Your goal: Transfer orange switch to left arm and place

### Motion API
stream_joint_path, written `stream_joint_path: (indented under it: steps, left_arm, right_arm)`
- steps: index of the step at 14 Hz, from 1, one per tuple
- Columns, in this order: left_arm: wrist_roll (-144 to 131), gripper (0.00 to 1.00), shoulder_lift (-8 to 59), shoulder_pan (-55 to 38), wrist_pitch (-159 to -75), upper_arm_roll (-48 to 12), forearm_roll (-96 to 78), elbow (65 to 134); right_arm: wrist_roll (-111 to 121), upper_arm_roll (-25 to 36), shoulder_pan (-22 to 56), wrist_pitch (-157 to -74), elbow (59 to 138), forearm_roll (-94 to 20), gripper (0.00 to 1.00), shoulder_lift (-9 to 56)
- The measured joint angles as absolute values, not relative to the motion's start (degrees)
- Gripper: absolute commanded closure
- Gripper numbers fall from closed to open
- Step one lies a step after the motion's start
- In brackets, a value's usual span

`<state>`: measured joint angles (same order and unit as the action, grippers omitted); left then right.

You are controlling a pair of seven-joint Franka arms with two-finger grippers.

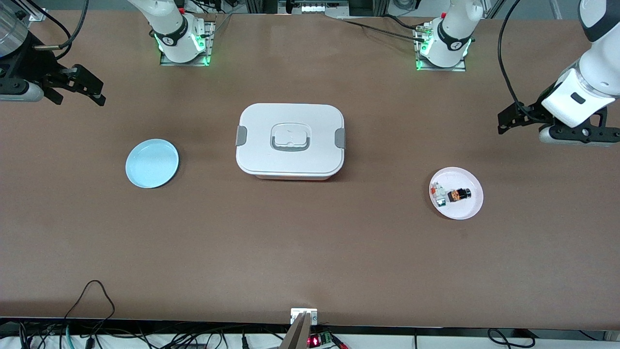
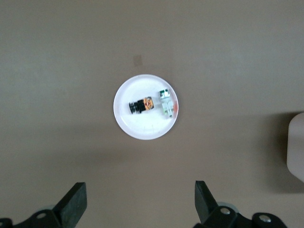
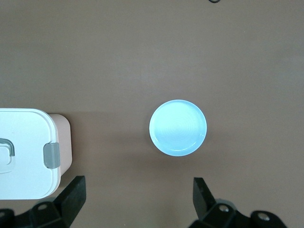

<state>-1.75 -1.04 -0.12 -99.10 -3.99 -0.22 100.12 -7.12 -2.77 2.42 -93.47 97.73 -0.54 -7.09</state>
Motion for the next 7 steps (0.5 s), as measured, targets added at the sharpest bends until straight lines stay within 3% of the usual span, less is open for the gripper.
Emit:
stream_joint_path:
  steps: [7]
  left_arm:
    - [-1.72, 0.00, -1.05, -0.73, -99.74, -4.63, -0.18, 101.47]
  right_arm:
    - [-7.13, -2.77, 2.42, -93.47, 97.72, -0.54, 0.00, -7.09]
